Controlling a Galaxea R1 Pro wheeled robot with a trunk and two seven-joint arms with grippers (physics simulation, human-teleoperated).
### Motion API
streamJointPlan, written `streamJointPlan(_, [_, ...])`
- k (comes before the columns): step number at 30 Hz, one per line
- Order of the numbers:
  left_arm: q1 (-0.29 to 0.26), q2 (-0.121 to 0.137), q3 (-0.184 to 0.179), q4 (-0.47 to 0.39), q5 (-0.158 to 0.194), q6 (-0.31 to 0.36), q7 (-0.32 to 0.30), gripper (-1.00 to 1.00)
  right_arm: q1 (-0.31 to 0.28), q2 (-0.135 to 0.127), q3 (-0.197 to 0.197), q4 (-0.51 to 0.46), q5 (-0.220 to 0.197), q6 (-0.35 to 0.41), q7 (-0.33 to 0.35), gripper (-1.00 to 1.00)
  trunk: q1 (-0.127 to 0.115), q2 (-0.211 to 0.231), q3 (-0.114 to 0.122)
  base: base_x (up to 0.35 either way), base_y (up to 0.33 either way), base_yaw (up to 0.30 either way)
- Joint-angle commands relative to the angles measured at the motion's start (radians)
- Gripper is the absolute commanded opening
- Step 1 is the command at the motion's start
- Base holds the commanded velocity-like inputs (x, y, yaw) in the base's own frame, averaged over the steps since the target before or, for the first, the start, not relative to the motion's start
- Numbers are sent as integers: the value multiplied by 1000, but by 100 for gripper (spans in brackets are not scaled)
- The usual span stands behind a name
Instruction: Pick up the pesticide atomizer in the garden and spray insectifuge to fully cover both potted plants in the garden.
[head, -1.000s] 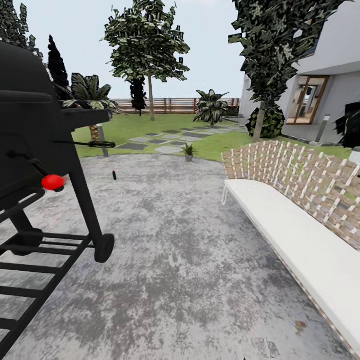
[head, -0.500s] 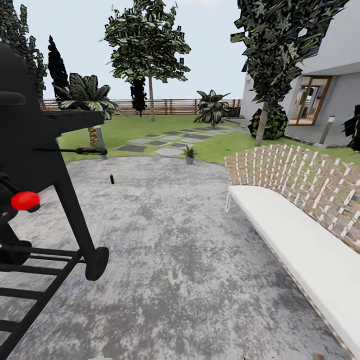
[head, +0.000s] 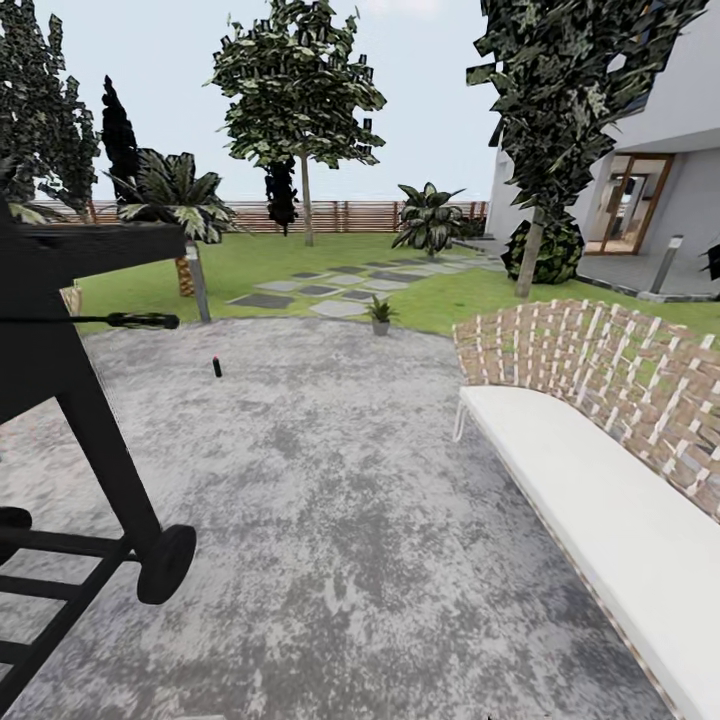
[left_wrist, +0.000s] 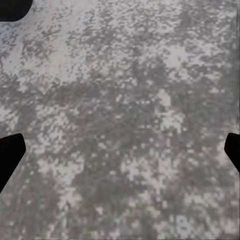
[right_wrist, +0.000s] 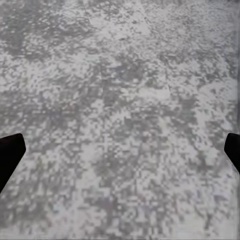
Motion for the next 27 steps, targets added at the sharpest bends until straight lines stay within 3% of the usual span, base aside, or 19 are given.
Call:
streamJointPlan(1, [-1, 0, -1, 1, -2, -3, 4, 100, -1, 0, 0, 1, 0, -3, 1, 100, 0, 0, -1, 335, -162, 0])
streamJointPlan(19, [-1, 0, -1, 2, -2, -3, 4, 100, -1, 0, 1, 1, 1, -3, -2, 100, 0, 0, -1, 335, -128, 0])
streamJointPlan(27, [-1, 0, -1, 2, -1, -3, 4, 100, -1, 0, 2, 1, 0, -3, 1, 100, 0, 0, -1, 339, -25, 0])
